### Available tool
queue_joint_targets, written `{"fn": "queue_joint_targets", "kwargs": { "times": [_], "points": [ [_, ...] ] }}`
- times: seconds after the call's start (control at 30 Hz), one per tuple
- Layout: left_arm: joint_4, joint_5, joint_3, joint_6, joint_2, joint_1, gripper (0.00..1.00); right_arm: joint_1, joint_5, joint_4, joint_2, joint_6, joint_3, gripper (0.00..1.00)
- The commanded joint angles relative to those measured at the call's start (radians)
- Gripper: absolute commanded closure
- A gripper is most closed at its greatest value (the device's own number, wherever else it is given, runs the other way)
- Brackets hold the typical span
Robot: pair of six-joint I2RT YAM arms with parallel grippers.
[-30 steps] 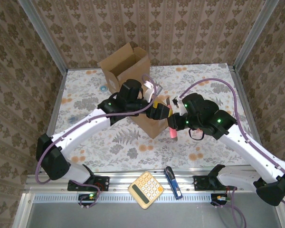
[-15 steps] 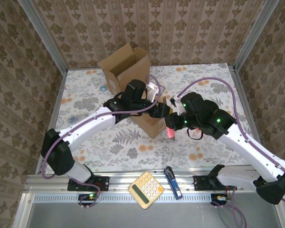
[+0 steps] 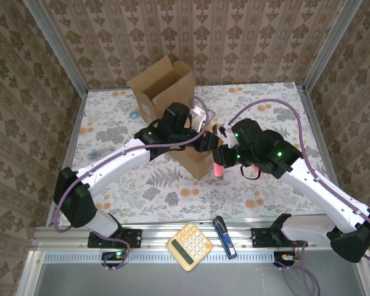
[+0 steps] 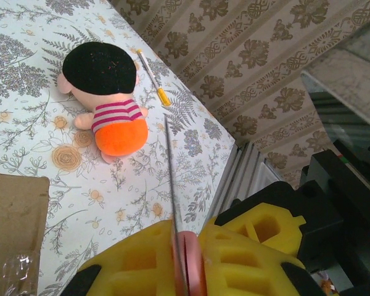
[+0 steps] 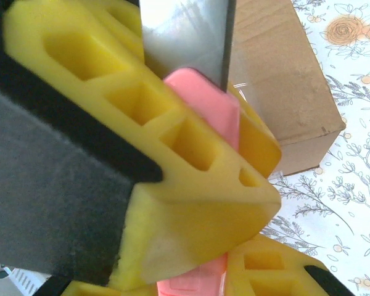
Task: Unpack the express box
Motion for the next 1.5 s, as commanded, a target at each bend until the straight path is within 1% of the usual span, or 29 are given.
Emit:
{"fn": "queue_joint_targets", "kwargs": {
  "times": [0.0,0.07,0.13,0.23,0.27,0.37,0.47,0.57,0.67,0.83,0.97,1.03,1.13,1.2,1.33,1.37,1.4,1.43,1.47],
  "points": [
    [-0.057,-0.008,0.035,0.036,0.009,0.006,1.0,0.013,-0.013,0.068,-0.003,0.013,0.038,0.71],
    [-0.121,-0.041,0.071,0.04,0.014,0.019,1.0,0.023,0.0,0.063,-0.003,0.007,0.036,0.53],
    [-0.2,-0.074,0.118,0.042,0.024,0.036,1.0,0.041,0.031,0.051,0.002,-0.005,0.039,0.42],
    [-0.341,-0.126,0.211,0.044,0.051,0.07,1.0,0.103,0.133,0.003,0.029,-0.038,0.069,0.31],
    [-0.382,-0.14,0.243,0.043,0.064,0.085,1.0,0.131,0.183,-0.02,0.043,-0.052,0.086,0.27],
    [-0.463,-0.148,0.312,0.014,0.097,0.128,1.0,0.227,0.372,-0.081,0.1,-0.074,0.143,0.2],
    [-0.496,-0.155,0.356,-0.009,0.12,0.155,1.0,0.319,0.566,-0.11,0.161,-0.065,0.191,0.16],
    [-0.505,-0.157,0.386,-0.027,0.131,0.159,1.0,0.39,0.759,-0.146,0.235,-0.016,0.24,0.16],
    [-0.489,-0.142,0.392,-0.057,0.125,0.162,1.0,0.428,0.871,-0.158,0.314,0.032,0.268,0.16],
    [-0.475,-0.126,0.392,-0.09,0.099,0.168,1.0,0.447,1.002,-0.212,0.404,0.161,0.304,0.19],
    [-0.471,-0.12,0.38,-0.097,0.071,0.174,1.0,0.455,1.094,-0.27,0.444,0.278,0.313,0.22],
    [-0.469,-0.119,0.371,-0.1,0.058,0.177,1.0,0.455,1.12,-0.278,0.456,0.299,0.308,0.27],
    [-0.456,-0.112,0.348,-0.108,0.04,0.183,1.0,0.457,1.146,-0.291,0.466,0.327,0.305,0.42],
    [-0.448,-0.109,0.336,-0.112,0.031,0.188,1.0,0.457,1.16,-0.296,0.466,0.338,0.305,0.56],
    [-0.435,-0.098,0.327,-0.117,0.015,0.191,1.0,0.457,1.182,-0.297,0.454,0.345,0.3,0.78],
    [-0.428,-0.091,0.326,-0.116,0.009,0.193,1.0,0.457,1.185,-0.296,0.449,0.343,0.299,0.85],
    [-0.42,-0.079,0.323,-0.114,0.003,0.193,0.94,0.457,1.189,-0.295,0.444,0.34,0.299,0.91],
    [-0.403,-0.071,0.314,-0.114,-0.007,0.193,0.79,0.457,1.192,-0.293,0.438,0.335,0.298,0.97],
    [-0.379,-0.061,0.303,-0.112,-0.021,0.194,0.57,0.457,1.191,-0.291,0.431,0.326,0.298,1.0]
  ]
}}
